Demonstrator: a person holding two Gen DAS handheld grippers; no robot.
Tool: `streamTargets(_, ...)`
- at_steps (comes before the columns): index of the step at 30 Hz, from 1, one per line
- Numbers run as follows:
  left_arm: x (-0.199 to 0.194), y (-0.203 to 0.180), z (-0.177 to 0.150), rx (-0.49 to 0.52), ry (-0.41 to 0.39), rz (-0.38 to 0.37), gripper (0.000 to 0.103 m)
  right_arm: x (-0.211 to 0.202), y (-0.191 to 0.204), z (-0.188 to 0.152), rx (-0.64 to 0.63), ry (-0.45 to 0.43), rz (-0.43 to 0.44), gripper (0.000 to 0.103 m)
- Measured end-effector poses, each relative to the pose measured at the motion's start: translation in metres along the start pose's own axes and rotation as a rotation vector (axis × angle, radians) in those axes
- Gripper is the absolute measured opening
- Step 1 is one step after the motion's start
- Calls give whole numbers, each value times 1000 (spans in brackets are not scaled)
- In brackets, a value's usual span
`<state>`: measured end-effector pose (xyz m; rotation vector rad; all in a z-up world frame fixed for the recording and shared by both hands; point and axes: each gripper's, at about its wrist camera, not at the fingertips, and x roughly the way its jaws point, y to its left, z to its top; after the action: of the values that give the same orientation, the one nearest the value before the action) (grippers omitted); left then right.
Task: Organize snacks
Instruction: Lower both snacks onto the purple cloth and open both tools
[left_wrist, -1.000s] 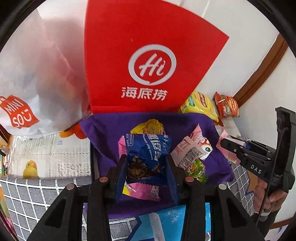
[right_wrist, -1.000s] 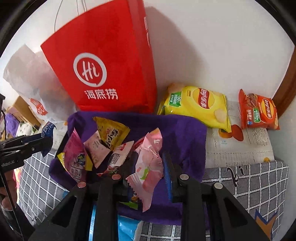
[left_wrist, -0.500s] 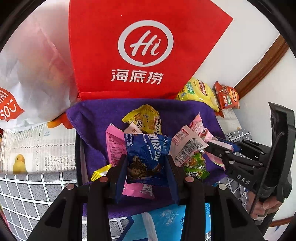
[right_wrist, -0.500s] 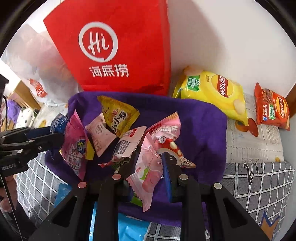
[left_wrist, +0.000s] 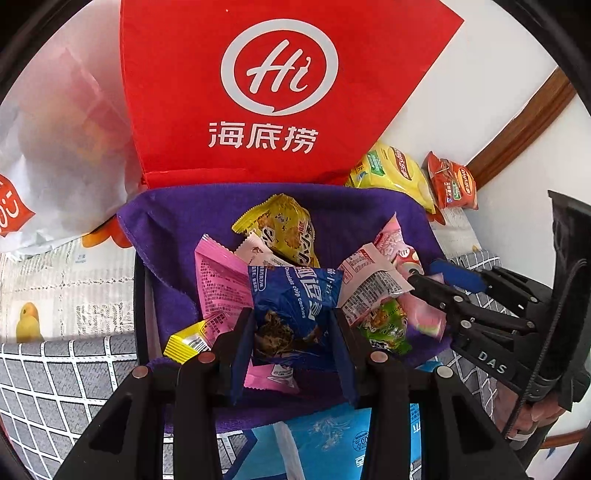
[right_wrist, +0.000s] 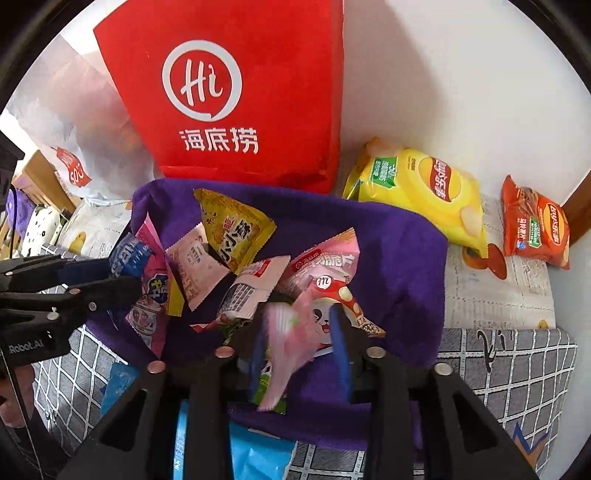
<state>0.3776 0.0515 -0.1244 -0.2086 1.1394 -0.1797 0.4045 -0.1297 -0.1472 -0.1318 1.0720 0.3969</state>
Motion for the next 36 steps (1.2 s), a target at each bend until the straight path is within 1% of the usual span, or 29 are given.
streamTargets(4,2,0,1,-2,3,-1,39,-10,0,2,9,-20,8,39)
streamTargets(6,2,0,1,-3,1,-3,40,-18,2,2,2,-43,13,42)
streamTargets(8,2,0,1,-5,-1,-4,40,-23,4,2,-6,-58,1,44)
streamTargets(15,-1,1,2,-5,-9,-18,40,-38,5,2,-10,-99,-16,44)
streamTargets(18,0,1,2,-13,-2,-12,42,-43,3,2,-3,-111,-16,44)
streamTargets(20,1,0,3,-15,0,-15,45,-48,4,2,5,-118,7,44)
streamTargets(22,-1,0,4,-17,-12,-10,55,-54,5,2,4,-134,30,44)
streamTargets(24,-6,0,4,-20,-29,-10,59,-58,7,2,4,-144,31,45)
streamTargets(28,-16,0,3,-19,-53,-11,61,-62,10,2,5,-160,21,45)
streamTargets(31,-25,-3,2,-11,-76,18,61,-68,11,2,9,-173,19,46)
streamTargets(35,-40,-13,0,37,-122,48,61,-80,15,2,29,-209,8,53)
streamTargets(36,-43,-15,-1,44,-130,50,61,-83,17,1,27,-216,5,57)
